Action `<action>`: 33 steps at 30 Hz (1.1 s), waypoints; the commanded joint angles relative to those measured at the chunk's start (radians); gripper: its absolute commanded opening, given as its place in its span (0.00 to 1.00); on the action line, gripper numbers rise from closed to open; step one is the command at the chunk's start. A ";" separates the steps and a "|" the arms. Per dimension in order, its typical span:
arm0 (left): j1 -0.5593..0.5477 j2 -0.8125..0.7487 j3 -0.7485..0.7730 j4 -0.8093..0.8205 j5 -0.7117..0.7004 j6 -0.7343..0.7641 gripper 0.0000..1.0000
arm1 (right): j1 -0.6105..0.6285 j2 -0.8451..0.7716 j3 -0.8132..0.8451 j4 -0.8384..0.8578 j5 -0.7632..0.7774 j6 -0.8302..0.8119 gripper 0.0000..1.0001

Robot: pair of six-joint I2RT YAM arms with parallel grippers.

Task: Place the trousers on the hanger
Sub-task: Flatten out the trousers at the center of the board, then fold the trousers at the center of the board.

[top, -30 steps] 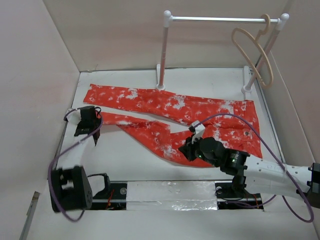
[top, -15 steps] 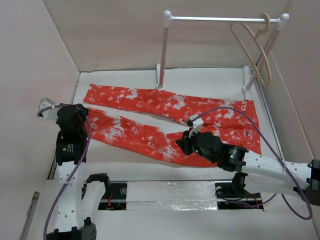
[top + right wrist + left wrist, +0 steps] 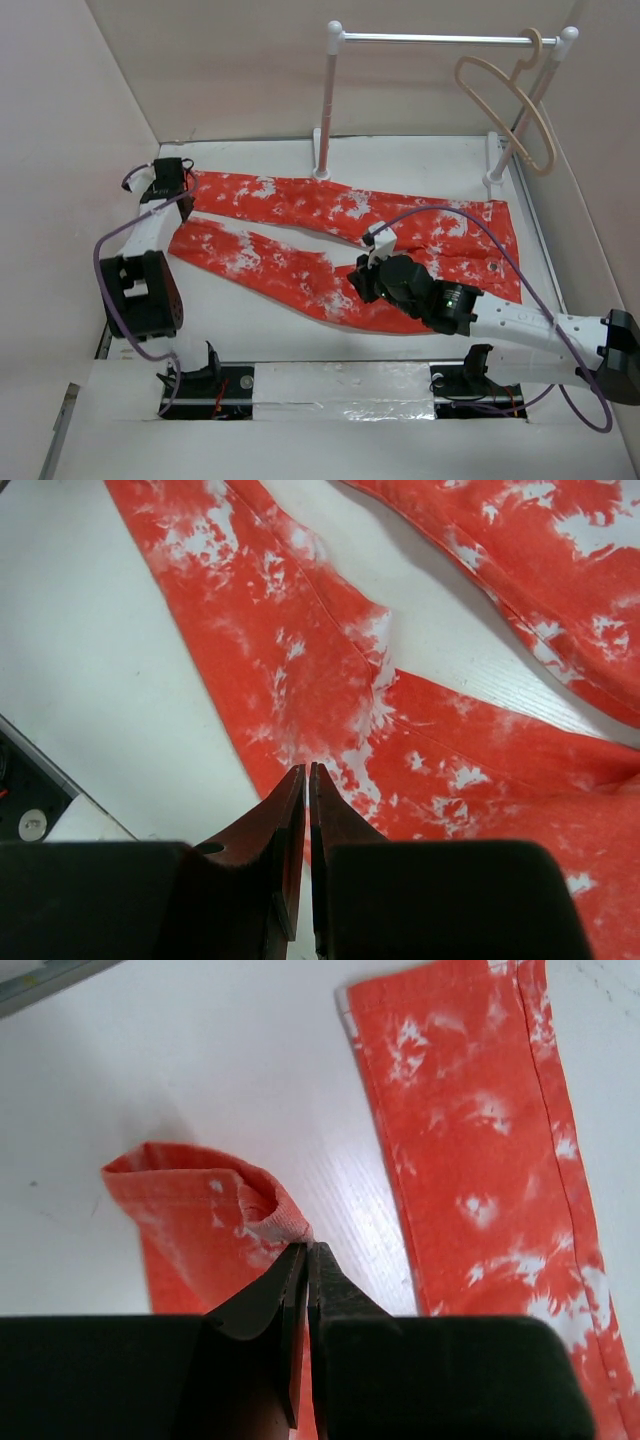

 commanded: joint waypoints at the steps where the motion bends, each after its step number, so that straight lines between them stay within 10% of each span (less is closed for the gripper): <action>1: 0.004 0.090 0.187 0.024 -0.037 0.007 0.00 | -0.004 -0.028 0.031 0.027 0.015 -0.018 0.11; 8: -0.015 0.399 0.494 -0.138 -0.014 0.102 0.26 | -0.004 -0.068 0.014 0.030 -0.004 -0.030 0.12; 13: -0.003 0.241 0.296 0.019 0.026 0.118 0.52 | -0.004 -0.067 0.008 0.047 0.019 -0.040 0.10; 20: 0.027 -0.074 -0.036 0.136 0.056 0.040 0.35 | -0.004 -0.087 -0.031 0.083 0.051 -0.040 0.00; 33: 0.103 0.098 -0.163 0.187 0.190 0.023 0.47 | -0.004 -0.173 -0.097 0.096 0.038 -0.038 0.01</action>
